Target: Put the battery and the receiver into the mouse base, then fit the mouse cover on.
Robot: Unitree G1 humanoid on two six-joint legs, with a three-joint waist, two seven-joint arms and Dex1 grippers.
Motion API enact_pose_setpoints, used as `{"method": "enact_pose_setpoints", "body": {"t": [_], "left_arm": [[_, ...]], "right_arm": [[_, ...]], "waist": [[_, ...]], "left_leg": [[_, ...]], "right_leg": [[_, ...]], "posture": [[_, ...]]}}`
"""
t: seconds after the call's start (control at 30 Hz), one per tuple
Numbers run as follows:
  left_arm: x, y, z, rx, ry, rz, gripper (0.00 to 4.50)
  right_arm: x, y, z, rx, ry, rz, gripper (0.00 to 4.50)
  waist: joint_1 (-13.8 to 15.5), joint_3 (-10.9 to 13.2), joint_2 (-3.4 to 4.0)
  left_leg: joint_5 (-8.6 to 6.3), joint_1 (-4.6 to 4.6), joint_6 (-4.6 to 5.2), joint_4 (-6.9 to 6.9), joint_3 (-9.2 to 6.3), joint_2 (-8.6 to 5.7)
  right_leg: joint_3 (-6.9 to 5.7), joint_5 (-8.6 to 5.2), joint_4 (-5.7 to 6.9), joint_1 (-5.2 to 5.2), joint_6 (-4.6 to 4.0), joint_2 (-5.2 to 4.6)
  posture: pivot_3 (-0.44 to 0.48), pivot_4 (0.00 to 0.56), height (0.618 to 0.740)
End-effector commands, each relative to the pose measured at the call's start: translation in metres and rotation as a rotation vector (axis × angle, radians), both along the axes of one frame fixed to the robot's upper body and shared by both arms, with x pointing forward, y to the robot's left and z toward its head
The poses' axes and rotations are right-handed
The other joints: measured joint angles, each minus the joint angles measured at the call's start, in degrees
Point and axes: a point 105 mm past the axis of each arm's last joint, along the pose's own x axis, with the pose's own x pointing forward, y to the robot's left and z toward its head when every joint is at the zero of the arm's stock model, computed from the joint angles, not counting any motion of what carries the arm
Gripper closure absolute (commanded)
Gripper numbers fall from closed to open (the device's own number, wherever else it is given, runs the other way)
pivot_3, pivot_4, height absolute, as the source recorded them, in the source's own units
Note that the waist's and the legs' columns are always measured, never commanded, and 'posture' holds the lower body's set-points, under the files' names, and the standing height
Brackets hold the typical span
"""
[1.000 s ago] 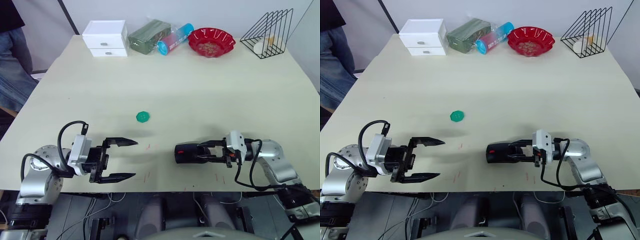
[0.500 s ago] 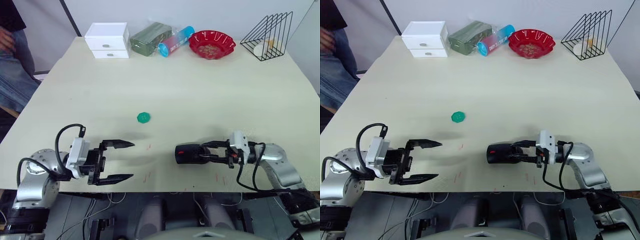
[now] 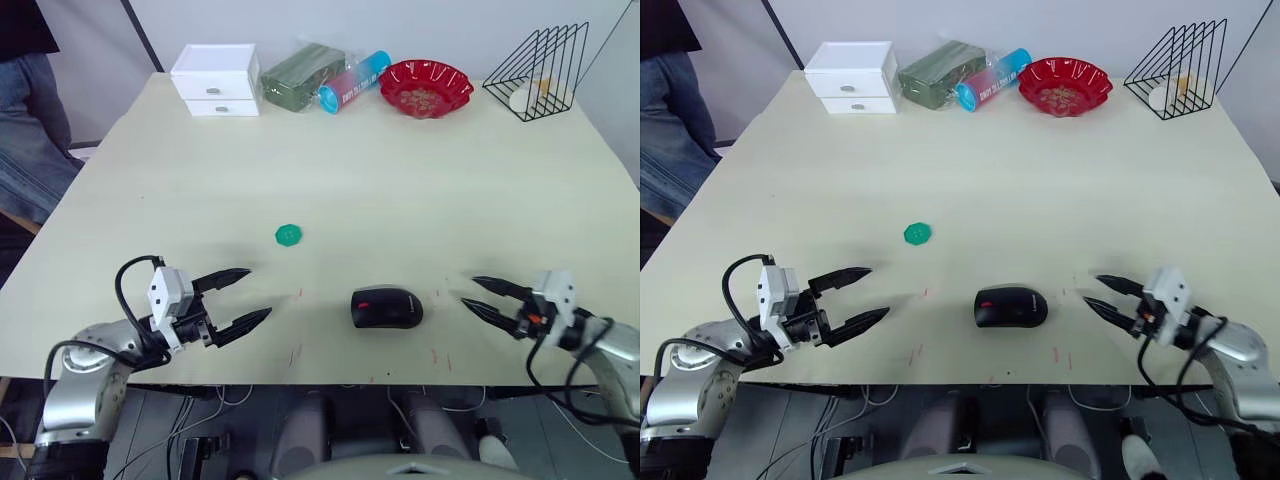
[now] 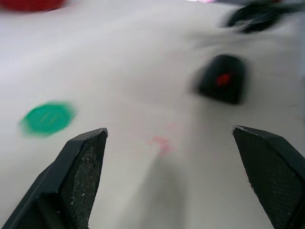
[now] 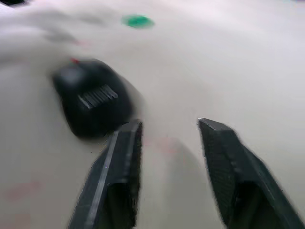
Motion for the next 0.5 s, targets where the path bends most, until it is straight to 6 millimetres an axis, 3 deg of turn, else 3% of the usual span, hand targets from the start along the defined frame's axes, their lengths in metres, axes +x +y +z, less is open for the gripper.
{"method": "enact_pose_setpoints", "body": {"t": [0.03, 0.07, 0.3, 0.5], "left_arm": [[-0.001, 0.010, 0.006, 0.043, -0.052, 0.127, 0.00], [-0.003, 0.012, 0.003, 0.054, -0.054, 0.152, 0.00], [-0.003, 0.030, -0.011, 0.114, -0.026, 0.297, 0.00], [-0.004, 0.034, -0.012, 0.115, -0.036, 0.304, 0.00]], "right_arm": [[-0.005, -0.017, 0.010, -0.010, -0.054, -0.085, 0.52], [-0.008, -0.021, 0.008, -0.013, -0.052, -0.107, 0.11], [-0.020, -0.042, 0.003, 0.000, -0.045, -0.207, 0.11], [-0.026, -0.051, -0.002, 0.010, -0.033, -0.237, 0.11]], "waist": [[-0.30, 0.00, 0.00], [-0.42, -0.02, 0.03], [-0.07, -0.02, 0.03], [-0.12, -0.03, 0.03]], "left_leg": [[0.00, 0.02, 0.00, 0.00, 0.00, 0.00], [0.00, 0.06, 0.00, 0.00, 0.02, 0.02], [0.00, 0.08, 0.00, -0.01, 0.08, 0.02], [0.00, 0.07, 0.00, -0.01, 0.09, 0.03]], "right_leg": [[0.00, 0.00, 0.02, 0.00, 0.00, 0.00], [0.03, 0.00, 0.03, 0.00, -0.01, 0.01], [0.07, -0.01, 0.01, 0.00, -0.02, 0.01], [0.07, -0.03, -0.01, 0.00, -0.06, 0.00]], "posture": [[0.000, 0.150, 0.740], [0.000, 0.150, 0.740], [0.000, 0.150, 0.740], [0.000, 0.150, 0.740]]}}
